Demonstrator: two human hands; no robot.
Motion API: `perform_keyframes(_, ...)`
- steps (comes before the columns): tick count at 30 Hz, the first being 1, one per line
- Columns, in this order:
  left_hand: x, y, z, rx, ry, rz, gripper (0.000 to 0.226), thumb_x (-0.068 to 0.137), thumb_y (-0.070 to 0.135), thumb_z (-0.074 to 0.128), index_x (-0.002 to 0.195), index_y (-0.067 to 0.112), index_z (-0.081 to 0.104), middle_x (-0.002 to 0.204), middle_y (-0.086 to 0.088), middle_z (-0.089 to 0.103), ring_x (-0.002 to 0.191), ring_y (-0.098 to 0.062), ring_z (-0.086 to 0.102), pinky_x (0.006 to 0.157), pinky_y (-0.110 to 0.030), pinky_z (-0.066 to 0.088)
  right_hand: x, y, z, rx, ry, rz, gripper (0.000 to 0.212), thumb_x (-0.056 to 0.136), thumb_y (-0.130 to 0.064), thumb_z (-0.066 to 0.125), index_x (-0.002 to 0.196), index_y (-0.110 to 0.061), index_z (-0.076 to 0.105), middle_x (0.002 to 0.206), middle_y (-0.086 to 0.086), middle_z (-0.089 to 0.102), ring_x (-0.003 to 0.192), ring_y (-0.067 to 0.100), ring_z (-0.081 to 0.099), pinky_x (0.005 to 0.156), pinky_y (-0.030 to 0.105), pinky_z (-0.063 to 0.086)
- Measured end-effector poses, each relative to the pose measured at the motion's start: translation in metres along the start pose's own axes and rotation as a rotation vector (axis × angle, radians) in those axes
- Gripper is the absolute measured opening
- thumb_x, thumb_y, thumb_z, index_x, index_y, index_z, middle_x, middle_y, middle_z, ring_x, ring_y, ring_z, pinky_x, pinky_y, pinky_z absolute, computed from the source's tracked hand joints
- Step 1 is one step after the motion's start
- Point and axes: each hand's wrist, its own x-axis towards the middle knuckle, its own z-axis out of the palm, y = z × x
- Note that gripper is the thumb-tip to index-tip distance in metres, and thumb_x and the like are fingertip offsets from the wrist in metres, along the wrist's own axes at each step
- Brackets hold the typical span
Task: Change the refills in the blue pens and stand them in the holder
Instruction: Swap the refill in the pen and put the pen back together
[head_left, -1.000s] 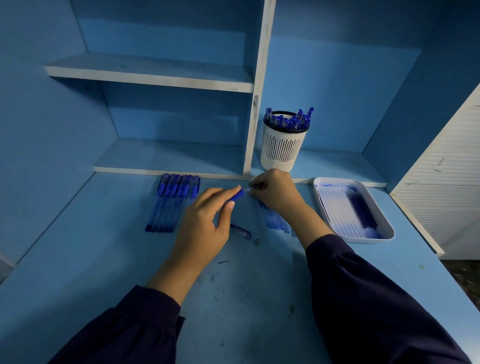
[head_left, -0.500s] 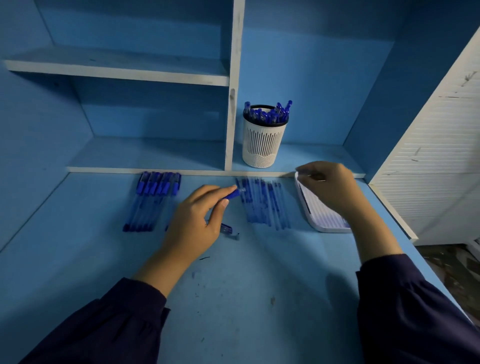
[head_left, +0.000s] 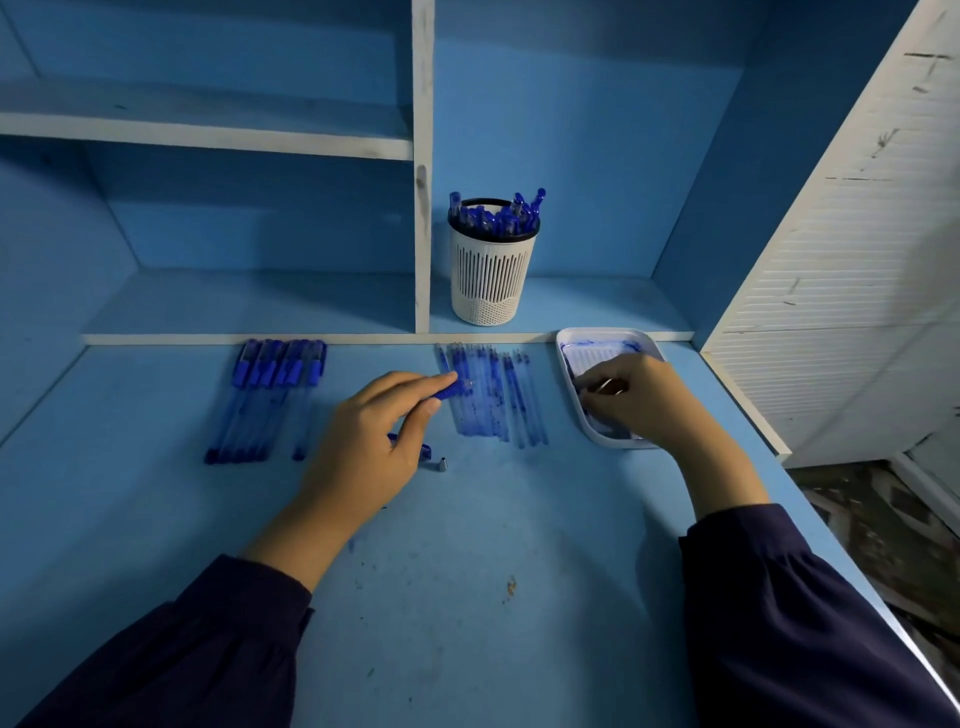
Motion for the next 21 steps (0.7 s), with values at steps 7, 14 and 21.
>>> perform_keyframes(7,-0.0033,0.0023,-0.0009,-0.027,-0.016,-0.019,0.026,0.095,0.009,0.059,0.120,0.009,0.069,0.105,0.002,0.069,0.092,-0.004,0.063,0.083,-0.019,0.053,-0.0017,-0.0032,0.0027,-0.042,0.016,0.009,0.021,0.082,-0.018,0.065,0.078,-0.038,0.068,0.081,-0.011,0.071,0.078,0.009,0.064,0.071,0.022,0.047)
perform_keyframes(14,-0.0040,0.0032,-0.0021,-0.024,-0.024,-0.019,0.027,0.095,0.004,0.061,0.120,0.008,0.069,0.105,0.001,0.069,0.092,-0.005,0.063,0.083,-0.017,0.052,-0.0039,-0.0036,0.0010,-0.054,0.047,0.056,0.013,0.084,-0.019,0.067,0.082,-0.032,0.072,0.086,-0.009,0.072,0.086,0.012,0.065,0.082,0.027,0.052)
perform_keyframes(21,-0.0046,0.0039,-0.0029,-0.036,-0.023,-0.019,0.027,0.096,0.009,0.059,0.121,0.008,0.069,0.105,0.000,0.069,0.090,-0.006,0.064,0.081,-0.021,0.054,-0.0061,-0.0036,-0.0060,0.207,0.049,0.100,0.026,0.085,-0.003,0.063,0.091,-0.025,0.075,0.082,-0.008,0.070,0.082,0.012,0.064,0.070,0.011,0.043)
